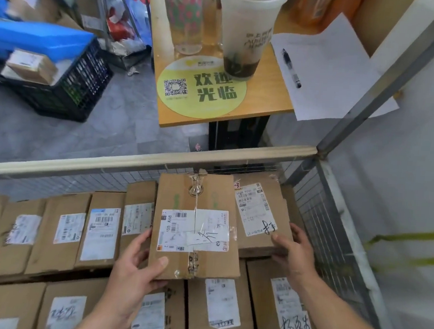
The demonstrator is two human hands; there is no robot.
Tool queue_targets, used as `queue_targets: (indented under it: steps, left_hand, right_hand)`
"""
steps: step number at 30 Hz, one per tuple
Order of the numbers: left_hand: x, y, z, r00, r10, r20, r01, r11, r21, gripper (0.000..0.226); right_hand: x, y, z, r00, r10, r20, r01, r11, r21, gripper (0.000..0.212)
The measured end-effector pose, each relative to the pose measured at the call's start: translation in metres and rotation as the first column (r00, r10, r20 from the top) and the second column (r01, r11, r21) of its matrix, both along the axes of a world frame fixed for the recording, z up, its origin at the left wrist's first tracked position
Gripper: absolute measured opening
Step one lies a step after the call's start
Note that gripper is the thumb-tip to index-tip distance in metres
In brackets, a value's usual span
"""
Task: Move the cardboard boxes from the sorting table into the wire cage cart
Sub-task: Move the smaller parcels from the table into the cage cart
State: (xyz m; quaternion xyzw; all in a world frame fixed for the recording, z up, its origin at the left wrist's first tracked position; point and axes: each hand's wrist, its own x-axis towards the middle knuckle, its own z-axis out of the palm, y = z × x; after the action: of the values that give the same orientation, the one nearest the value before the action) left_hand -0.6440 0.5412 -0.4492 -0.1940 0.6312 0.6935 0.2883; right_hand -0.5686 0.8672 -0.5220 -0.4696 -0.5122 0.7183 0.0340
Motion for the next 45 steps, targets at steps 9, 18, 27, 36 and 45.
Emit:
queue_targets:
  steps: [9, 18, 27, 36, 45]
  left_hand:
    - [0.023, -0.006, -0.001, 1.0, 0.028, 0.004, -0.028, 1.0, 0.002, 0.067]
    - [0.053, 0.007, 0.038, 0.996, -0.087, 0.016, 0.087, 0.996, -0.002, 0.067]
    - [0.082, -0.001, 0.061, 0.978, -0.209, 0.019, 0.208, 0.977, 0.035, 0.067]
    - [0.132, 0.022, 0.039, 0.933, -0.354, 0.061, 0.355, 0.935, 0.0, 0.087]
    - [0.155, 0.06, 0.008, 0.768, -0.629, 0.119, 0.639, 0.739, -0.215, 0.095]
  right_hand:
    - [0.007, -0.02, 0.005, 0.993, -0.113, 0.039, 0.105, 0.981, 0.163, 0.063]
    - [0.052, -0.066, 0.082, 0.999, 0.048, -0.009, -0.045, 0.983, 0.176, 0.028]
    - [0.102, -0.093, 0.146, 0.997, 0.076, -0.025, -0.068, 0.973, 0.22, 0.04]
    - [0.146, -0.074, 0.14, 0.979, 0.181, 0.09, -0.199, 0.945, 0.26, 0.023]
    - [0.168, -0.042, 0.093, 0.964, 0.191, 0.187, -0.235, 0.939, 0.25, 0.021]
